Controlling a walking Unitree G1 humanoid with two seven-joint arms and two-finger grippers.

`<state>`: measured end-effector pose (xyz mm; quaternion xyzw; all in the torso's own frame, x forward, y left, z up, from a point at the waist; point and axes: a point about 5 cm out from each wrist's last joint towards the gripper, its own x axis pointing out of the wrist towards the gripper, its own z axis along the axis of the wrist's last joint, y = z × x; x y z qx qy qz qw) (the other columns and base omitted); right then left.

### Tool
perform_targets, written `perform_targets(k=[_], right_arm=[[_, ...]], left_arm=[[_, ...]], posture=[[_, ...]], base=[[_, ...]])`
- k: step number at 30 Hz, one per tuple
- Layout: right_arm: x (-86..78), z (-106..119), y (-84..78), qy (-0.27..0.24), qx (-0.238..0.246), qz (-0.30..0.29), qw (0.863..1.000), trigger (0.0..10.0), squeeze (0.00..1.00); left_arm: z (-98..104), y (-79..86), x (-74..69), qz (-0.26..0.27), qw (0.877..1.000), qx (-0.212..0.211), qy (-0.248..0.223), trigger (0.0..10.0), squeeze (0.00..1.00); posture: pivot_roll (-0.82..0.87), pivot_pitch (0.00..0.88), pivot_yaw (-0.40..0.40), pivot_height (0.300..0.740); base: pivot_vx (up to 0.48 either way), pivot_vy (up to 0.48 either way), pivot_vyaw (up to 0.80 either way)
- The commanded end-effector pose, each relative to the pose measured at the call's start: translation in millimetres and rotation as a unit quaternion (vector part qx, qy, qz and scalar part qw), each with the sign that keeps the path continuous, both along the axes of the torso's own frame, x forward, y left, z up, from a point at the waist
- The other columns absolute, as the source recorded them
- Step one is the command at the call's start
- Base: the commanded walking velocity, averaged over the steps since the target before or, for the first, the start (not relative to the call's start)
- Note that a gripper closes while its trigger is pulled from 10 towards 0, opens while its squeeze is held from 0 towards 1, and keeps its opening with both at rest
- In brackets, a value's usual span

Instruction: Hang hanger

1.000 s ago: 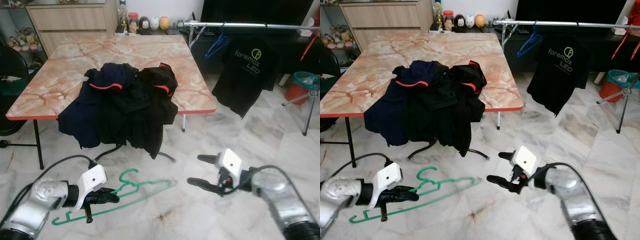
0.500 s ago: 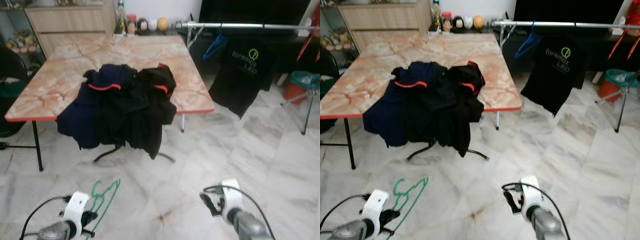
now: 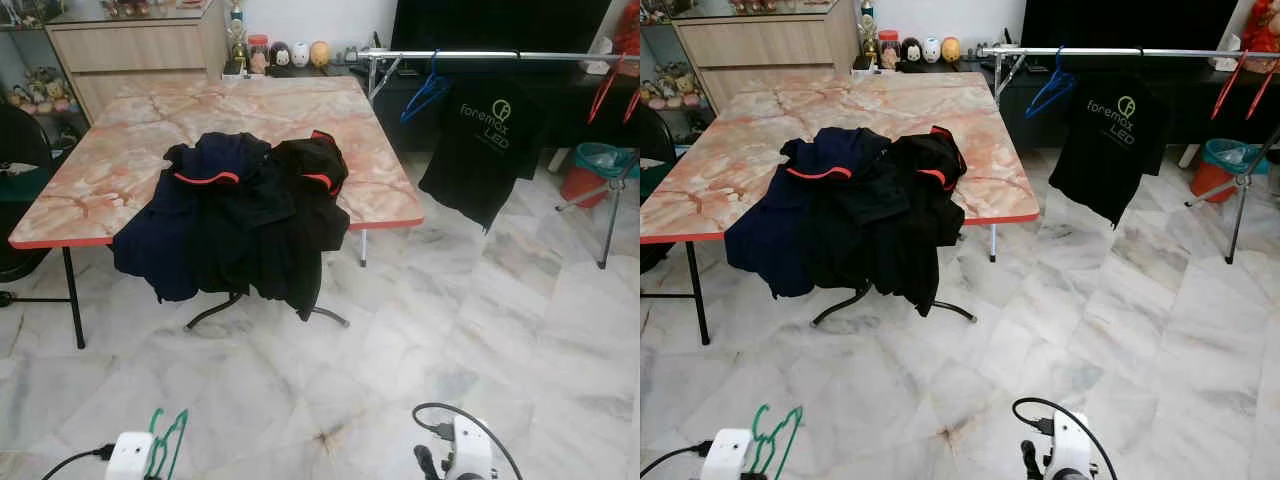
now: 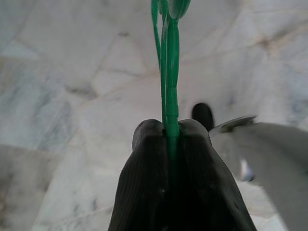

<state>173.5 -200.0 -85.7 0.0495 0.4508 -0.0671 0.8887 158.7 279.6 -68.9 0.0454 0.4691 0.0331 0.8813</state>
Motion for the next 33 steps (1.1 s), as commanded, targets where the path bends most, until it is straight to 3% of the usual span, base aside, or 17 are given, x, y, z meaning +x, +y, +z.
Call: perform_targets(k=[1,11,24,33], right_arm=[[0.1,0,3.4,-0.005,0.001,-0.009,1.0,10.0,0.0],[-7.5,-4,9.3,0.001,0.002,0.007,1.0,10.0,0.0],[-8.4,-5,12.2,0.007,0.001,0.007,1.0,10.0,0.0],[-20.0,-10,8.0,0.028,-0.002,0.014,0.999,10.0,0.0]], left_arm=[[1,5.3,-2.2,0.007,1.0,0.012,-0.002,10.0,0.0],[-11,-23.0,-5.1,-0.005,1.0,0.003,0.013,10.0,0.0],[-18,-38.0,-8.1,-0.026,0.999,0.006,0.035,10.0,0.0],[-20,-42.0,-10.8,-0.035,0.998,0.009,0.044,10.0,0.0]], posture=[[-0.1,0.0,-0.008,0.74],[-0.14,0.0,-0.004,0.74],[-0.16,0.0,0.011,0.74],[-0.16,0.0,0.018,0.74]], base=[[0.0,0.0,0.0],[0.0,-0.127,0.0],[0.0,-0.299,0.0],[0.0,-0.38,0.0]])
